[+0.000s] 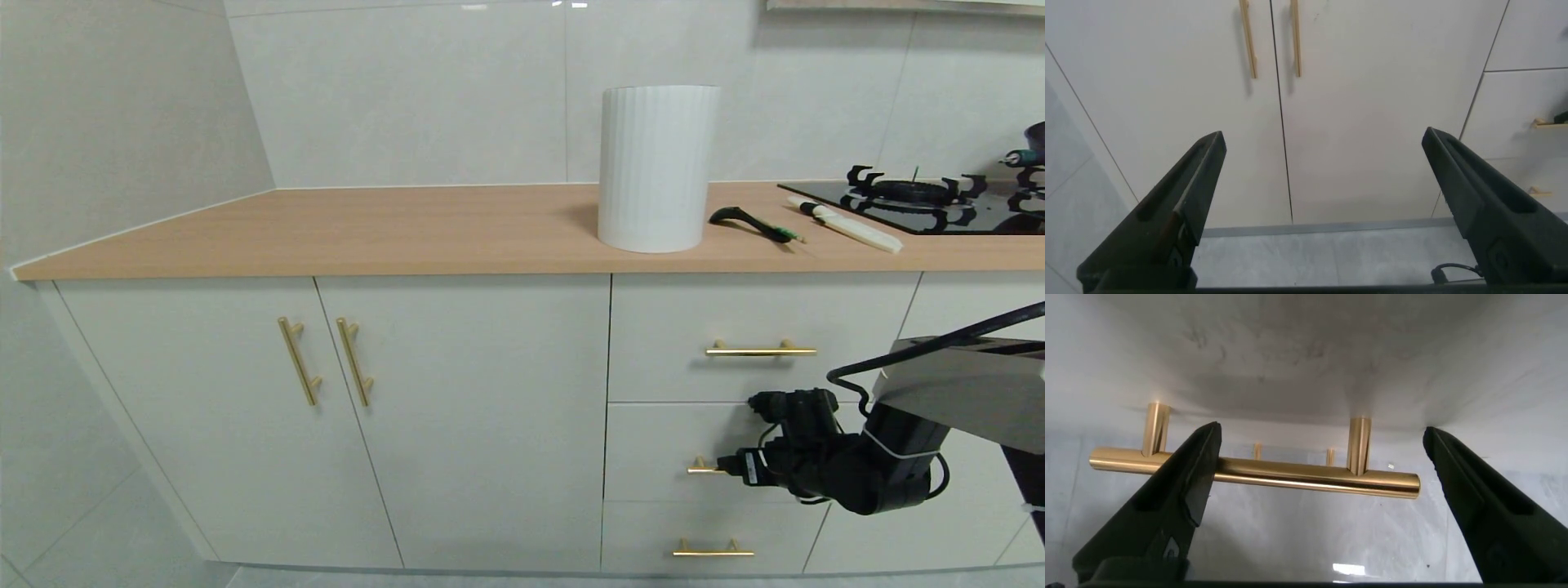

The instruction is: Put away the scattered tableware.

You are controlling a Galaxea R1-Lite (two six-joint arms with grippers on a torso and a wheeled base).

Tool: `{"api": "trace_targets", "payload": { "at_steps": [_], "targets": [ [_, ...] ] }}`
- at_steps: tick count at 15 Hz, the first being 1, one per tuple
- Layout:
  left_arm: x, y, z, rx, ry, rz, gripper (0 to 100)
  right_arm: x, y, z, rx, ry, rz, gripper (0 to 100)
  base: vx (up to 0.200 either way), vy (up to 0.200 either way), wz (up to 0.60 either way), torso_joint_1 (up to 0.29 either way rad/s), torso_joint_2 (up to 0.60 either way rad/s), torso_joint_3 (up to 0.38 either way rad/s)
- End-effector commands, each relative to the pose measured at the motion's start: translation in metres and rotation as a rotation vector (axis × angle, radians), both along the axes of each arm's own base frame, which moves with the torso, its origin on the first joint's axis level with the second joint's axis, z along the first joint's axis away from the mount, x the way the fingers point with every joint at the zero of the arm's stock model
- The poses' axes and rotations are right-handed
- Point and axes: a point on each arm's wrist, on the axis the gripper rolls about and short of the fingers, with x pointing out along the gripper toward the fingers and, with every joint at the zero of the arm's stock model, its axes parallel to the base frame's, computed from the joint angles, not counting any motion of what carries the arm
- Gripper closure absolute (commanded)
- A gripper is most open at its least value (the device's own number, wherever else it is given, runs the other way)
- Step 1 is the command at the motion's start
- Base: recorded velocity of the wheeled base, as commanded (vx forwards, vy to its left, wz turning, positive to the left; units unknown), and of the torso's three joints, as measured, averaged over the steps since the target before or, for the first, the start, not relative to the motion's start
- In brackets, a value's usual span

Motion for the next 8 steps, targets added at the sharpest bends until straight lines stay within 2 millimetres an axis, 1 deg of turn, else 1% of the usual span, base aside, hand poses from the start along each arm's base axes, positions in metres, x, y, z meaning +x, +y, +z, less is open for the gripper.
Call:
{"api": "trace_targets", "payload": {
  "at_steps": [1,6,7,8],
  "targets": [
    [0.0,0.0,0.0,0.001,0.001,-0.002,0,-0.003,0.0,0.002,-0.004,0.023,0.002,0,0.0,0.0,0.0,0.0,0.0,0.0],
    [0.0,0.0,0.0,0.0,0.001,0.0,0,-0.004,0.0,0.001,-0.006,0.031,0.003,0,0.0,0.0,0.0,0.0,0.0,0.0],
    [0.0,0.0,0.0,0.0,0.001,0.0,0,-0.007,-0.001,0.003,-0.008,0.034,0.004,0,0.0,0.0,0.0,0.0,0.0,0.0],
    [0.0,0.0,0.0,0.001,0.001,0.0,0,-0.016,0.0,0.007,-0.01,0.049,0.008,0,0.0,0.0,0.0,0.0,0.0,0.0]
  ]
}}
